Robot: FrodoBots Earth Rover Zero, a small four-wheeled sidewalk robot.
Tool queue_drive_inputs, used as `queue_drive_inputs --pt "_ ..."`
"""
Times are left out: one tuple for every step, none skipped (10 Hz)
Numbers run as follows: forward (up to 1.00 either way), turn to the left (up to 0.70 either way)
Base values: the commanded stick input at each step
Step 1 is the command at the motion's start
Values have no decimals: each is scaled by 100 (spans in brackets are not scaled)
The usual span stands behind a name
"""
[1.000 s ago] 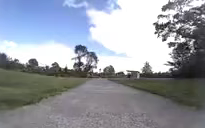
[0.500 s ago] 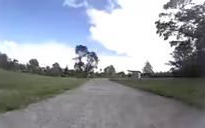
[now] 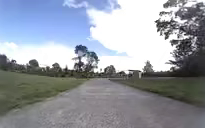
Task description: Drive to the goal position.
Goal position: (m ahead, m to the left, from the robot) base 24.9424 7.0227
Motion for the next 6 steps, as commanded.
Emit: queue_drive_inputs --pt "85 0" --pt "85 0" --pt "85 0" --pt "85 0" --pt "85 0" --pt "85 0"
